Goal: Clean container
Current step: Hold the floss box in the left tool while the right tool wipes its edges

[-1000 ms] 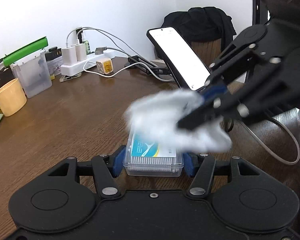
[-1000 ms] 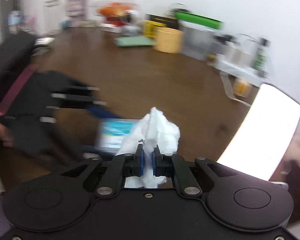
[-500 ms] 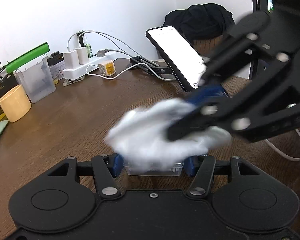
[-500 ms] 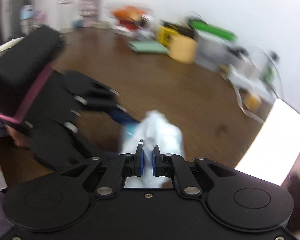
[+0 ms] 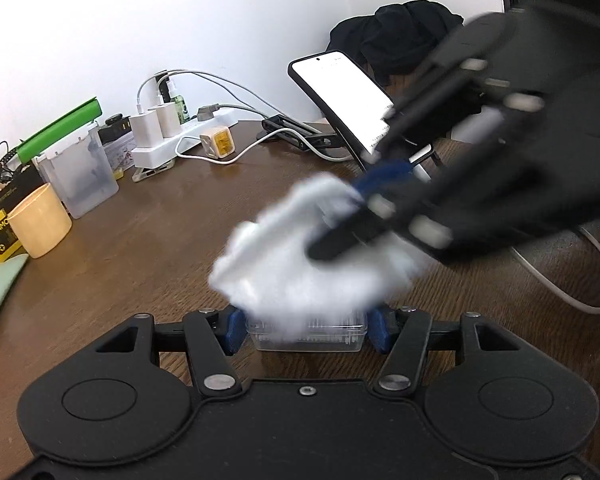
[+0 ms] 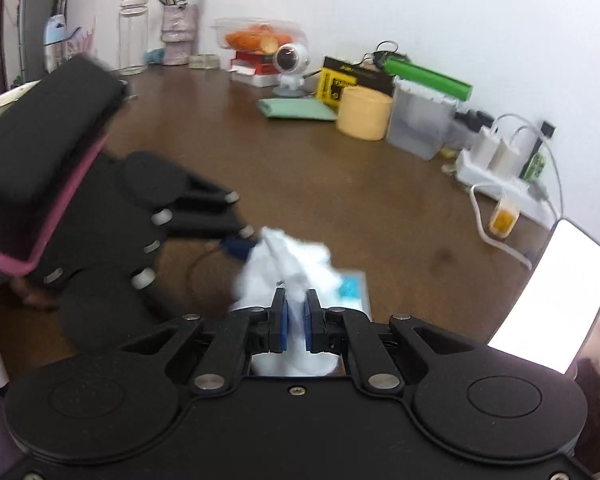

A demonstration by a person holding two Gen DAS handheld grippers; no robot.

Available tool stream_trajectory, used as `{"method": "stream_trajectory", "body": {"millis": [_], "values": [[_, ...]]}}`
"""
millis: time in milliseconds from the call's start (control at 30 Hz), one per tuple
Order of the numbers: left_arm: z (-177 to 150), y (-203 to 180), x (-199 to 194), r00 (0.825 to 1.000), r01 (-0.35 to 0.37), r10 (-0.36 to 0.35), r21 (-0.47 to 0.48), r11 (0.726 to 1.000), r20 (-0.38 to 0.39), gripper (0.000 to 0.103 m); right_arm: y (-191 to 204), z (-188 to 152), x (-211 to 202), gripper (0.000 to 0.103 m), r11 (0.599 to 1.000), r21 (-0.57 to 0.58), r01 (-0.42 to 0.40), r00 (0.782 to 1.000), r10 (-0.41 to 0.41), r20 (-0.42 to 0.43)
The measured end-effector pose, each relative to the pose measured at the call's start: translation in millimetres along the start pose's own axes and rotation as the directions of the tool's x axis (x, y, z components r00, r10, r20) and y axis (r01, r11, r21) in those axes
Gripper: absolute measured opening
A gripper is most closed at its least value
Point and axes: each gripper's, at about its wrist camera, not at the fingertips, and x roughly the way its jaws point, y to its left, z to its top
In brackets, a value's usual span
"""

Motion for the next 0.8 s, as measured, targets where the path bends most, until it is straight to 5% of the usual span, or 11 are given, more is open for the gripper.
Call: {"method": "stream_trajectory", "body": {"millis": [133, 300, 433, 567, 667, 800], "values": [[0.0, -1.2, -0.8, 1.0, -0.016, 0.016, 0.009, 1.0, -0.004, 0.057, -28.4, -6.5, 8.9, 0.008, 0.992, 0.016, 0.123, 0.991, -0.122, -0.052], [2.0, -0.3, 2.1, 1.0, -0.014, 0.014, 0.005, 1.0, -0.004, 0.057, 1.6, -12.7, -8.0, 0.008, 0.999, 0.004, -0.044, 0.998, 0.044, -0.045], [1.1, 2.6, 0.1, 0.998, -0.065, 0.065, 0.003, 0.998, -0.026, 0.057, 1.3, 6.9, 7.0, 0.008, 1.0, 0.02, 0.003, 1.0, -0.003, 0.006], [-5.3, 19.1, -1.6, 0.997, -0.073, 0.07, -0.082, 0.994, -0.038, 0.057, -22.3, 3.0, 13.8, 0.008, 0.997, 0.041, 0.072, 0.996, -0.07, -0.058], [-5.1, 22.9, -0.7, 0.997, -0.064, 0.06, -0.105, 0.992, -0.039, 0.057, -6.9, 1.6, 1.8, 0.008, 0.999, 0.027, -0.046, 0.997, 0.047, -0.063], [-2.7, 25.0, 0.9, 0.998, -0.046, 0.041, -0.114, 0.992, -0.04, 0.057, 17.4, 21.7, 5.7, 0.008, 0.997, -0.027, -0.073, 0.997, 0.073, 0.003]]}}
